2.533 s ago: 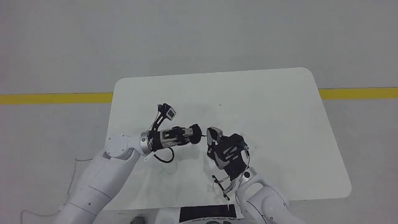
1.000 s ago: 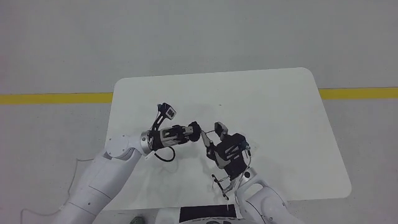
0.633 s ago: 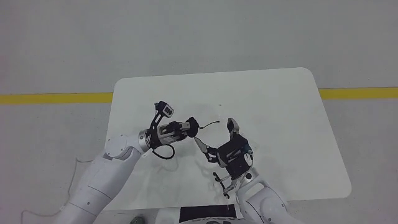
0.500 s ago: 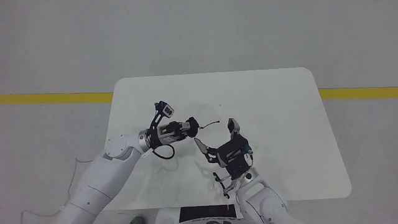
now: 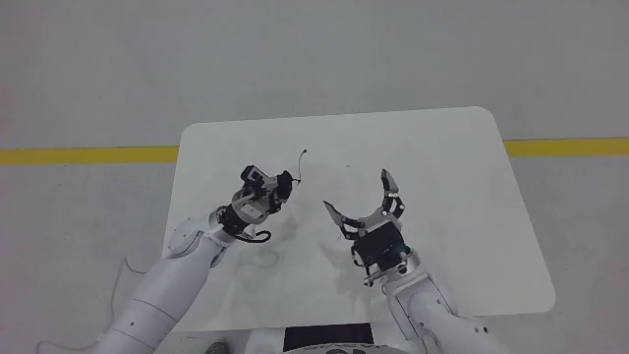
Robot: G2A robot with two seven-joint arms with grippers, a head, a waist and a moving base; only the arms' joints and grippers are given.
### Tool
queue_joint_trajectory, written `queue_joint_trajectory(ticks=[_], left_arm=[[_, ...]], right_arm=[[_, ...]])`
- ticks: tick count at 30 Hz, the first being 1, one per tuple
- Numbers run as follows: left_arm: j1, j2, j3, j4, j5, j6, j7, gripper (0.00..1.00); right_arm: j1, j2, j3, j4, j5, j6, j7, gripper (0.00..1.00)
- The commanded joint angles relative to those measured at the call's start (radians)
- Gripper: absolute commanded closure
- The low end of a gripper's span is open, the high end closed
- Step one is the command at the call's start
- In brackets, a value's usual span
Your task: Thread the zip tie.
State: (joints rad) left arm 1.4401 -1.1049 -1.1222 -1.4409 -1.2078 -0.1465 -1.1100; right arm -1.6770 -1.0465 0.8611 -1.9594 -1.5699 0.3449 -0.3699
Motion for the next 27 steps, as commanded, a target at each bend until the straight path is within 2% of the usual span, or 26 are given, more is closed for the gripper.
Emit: queue_joint_trajectory(ticks=[1, 4, 11, 13, 15, 19, 22, 24, 27], left_arm=[[-0.002, -0.003, 0.008, 0.004, -0.011, 0.012, -0.005, 1.0], [-0.011, -0.006, 0.019, 0.001, 0.009, 0.008, -0.012, 1.0], [-0.011, -0.006, 0.02, 0.001, 0.008, 0.01, -0.005, 1.0], [-0.01, -0.008, 0.025, -0.011, 0.003, 0.025, 0.021, 1.0], [-0.006, -0.012, 0.033, -0.015, -0.048, 0.05, 0.017, 1.0], [-0.011, -0.021, 0.048, -0.01, -0.097, 0.062, 0.023, 1.0], [-0.019, -0.027, 0.058, -0.004, -0.106, 0.059, 0.031, 1.0], [-0.03, -0.029, 0.064, 0.002, -0.062, 0.031, 0.032, 1.0], [-0.03, -0.029, 0.064, 0.002, -0.062, 0.031, 0.032, 1.0]], right_arm=[[0.026, 0.02, -0.013, 0.009, 0.0, -0.005, -0.013, 0.0], [0.051, 0.039, -0.021, 0.023, 0.0, -0.005, -0.045, 0.0], [0.051, 0.039, -0.021, 0.023, 0.0, -0.005, -0.045, 0.0], [0.087, 0.048, -0.008, 0.059, 0.0, -0.005, -0.054, 0.0], [0.122, 0.066, -0.043, 0.078, 0.0, -0.005, -0.082, 0.0], [0.177, 0.096, -0.091, 0.102, 0.0, -0.005, -0.1, 0.0], [0.209, 0.115, -0.127, 0.107, 0.0, -0.005, -0.096, 0.0], [0.225, 0.123, -0.14, 0.107, 0.0, -0.005, -0.1, 0.0], [0.225, 0.123, -0.14, 0.107, 0.0, -0.005, -0.1, 0.0]])
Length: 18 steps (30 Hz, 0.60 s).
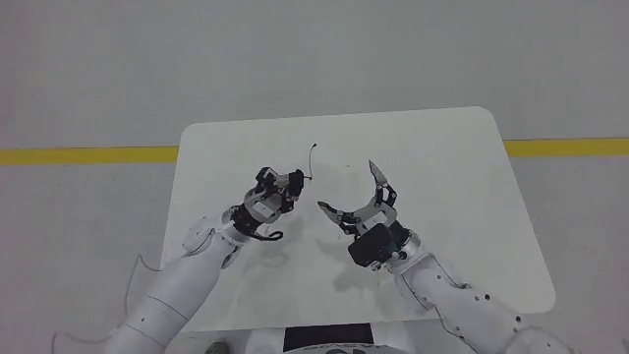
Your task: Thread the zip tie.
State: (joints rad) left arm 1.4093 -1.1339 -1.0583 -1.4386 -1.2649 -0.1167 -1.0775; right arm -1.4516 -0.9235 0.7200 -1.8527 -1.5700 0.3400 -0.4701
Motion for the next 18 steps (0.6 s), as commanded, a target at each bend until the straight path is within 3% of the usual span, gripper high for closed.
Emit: queue_joint_trajectory(ticks=[1, 8, 15, 16, 17, 18], left_arm=[[0.0, 0.0, 0.0, 0.0, -0.005, 0.001, 0.0, 1.0], [0.005, -0.005, 0.005, -0.033, -0.009, -0.014, 0.018, 1.0], [-0.005, -0.015, 0.02, -0.025, -0.007, -0.019, 0.034, 1.0], [-0.006, -0.016, 0.021, -0.023, -0.009, -0.022, 0.037, 1.0], [-0.007, -0.018, 0.023, -0.02, -0.013, -0.023, 0.038, 1.0], [-0.008, -0.019, 0.024, -0.018, -0.014, -0.024, 0.039, 1.0]], right_arm=[[-0.001, 0.0, 0.001, 0.0, 0.0, 0.0, 0.0, 0.0], [0.007, -0.003, -0.005, 0.001, 0.0, -0.018, -0.009, 0.0], [0.028, -0.006, -0.036, 0.008, 0.0, 0.0, -0.016, 0.0], [0.028, -0.008, -0.036, 0.008, 0.0, 0.0, -0.016, 0.14], [0.028, -0.009, -0.035, 0.007, 0.0, 0.0, -0.015, 0.37], [0.027, -0.011, -0.036, 0.007, 0.0, 0.0, -0.014, 0.47]])
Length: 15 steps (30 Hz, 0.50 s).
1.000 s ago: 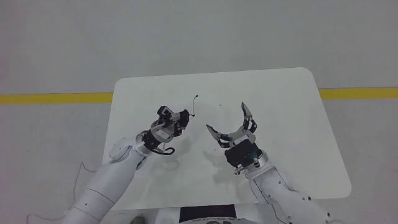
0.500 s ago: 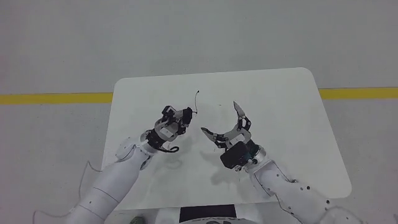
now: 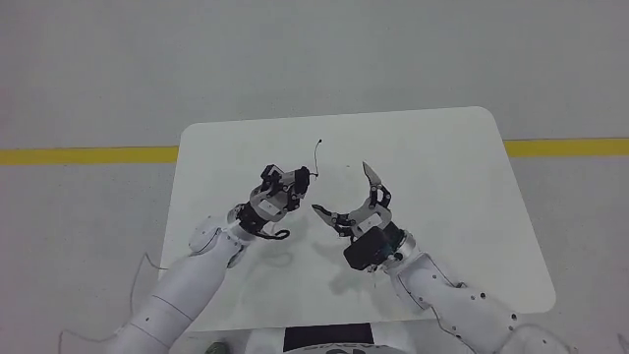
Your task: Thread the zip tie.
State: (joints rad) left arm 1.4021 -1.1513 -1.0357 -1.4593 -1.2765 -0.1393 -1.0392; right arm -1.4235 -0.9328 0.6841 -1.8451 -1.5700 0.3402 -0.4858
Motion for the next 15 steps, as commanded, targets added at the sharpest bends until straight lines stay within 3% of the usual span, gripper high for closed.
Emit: queue_joint_trajectory(ticks=[1, 15], left_arm=[[-0.001, -0.002, 0.002, 0.004, -0.004, -0.003, 0.001, 1.0], [-0.003, -0.012, 0.01, 0.016, -0.033, 0.004, -0.01, 1.0]], right_arm=[[-0.001, -0.003, -0.001, -0.001, 0.0, 0.0, 0.001, 0.52], [0.003, -0.023, -0.021, 0.011, 0.0, 0.0, 0.012, 0.61]])
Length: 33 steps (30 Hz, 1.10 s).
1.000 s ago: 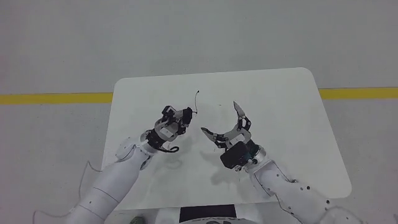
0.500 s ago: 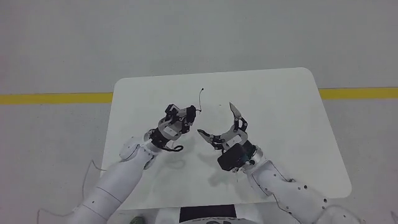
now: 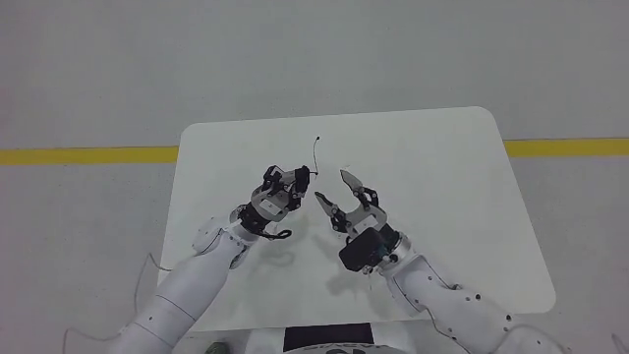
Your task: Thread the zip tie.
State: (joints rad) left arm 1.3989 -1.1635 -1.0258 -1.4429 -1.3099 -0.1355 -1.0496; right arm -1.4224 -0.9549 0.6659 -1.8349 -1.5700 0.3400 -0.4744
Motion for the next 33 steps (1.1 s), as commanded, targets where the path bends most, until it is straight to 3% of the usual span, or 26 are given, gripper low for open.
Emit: queue_joint_trajectory(ticks=[1, 12, 33], left_arm=[[0.0, 0.0, 0.0, 0.0, 0.0, 0.0, 0.0, 1.0], [0.008, -0.004, 0.003, -0.023, 0.007, 0.004, 0.032, 1.0], [0.007, -0.01, 0.0, -0.018, 0.007, 0.014, 0.032, 1.0]], right_arm=[[0.004, -0.003, -0.007, 0.002, 0.0, 0.0, 0.001, 0.61], [0.012, -0.017, -0.02, 0.005, 0.0, 0.0, 0.007, 0.64], [0.014, -0.042, -0.009, 0.017, 0.0, 0.0, 0.038, 0.75]])
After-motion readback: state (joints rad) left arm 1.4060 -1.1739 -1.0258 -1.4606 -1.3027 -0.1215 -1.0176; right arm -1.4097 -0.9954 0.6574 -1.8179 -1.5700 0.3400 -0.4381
